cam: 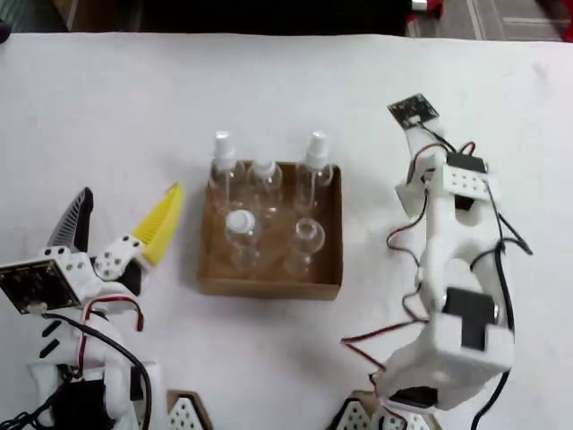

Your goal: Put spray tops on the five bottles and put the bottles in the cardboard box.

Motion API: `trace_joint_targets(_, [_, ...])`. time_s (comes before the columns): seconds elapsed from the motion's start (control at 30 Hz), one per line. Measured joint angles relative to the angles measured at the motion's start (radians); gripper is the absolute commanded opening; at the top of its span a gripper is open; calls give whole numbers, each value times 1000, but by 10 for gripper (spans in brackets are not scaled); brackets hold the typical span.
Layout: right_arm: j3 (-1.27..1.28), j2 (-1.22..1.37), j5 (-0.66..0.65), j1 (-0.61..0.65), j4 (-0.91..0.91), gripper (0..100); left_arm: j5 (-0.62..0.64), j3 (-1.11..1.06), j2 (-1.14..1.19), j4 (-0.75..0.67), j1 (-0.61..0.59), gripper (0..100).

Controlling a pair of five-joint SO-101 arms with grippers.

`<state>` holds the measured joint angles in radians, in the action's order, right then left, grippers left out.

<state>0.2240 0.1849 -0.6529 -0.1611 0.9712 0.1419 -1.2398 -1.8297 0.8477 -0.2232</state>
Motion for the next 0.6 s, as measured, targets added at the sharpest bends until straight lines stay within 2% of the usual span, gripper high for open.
trace_joint_targets(0.33, [-40,31,0,-2,-38,17,0,0,0,0,0,395])
trace_joint_targets(0.6, [-44,141,-95,26,-51,17,0,0,0,0,0,395])
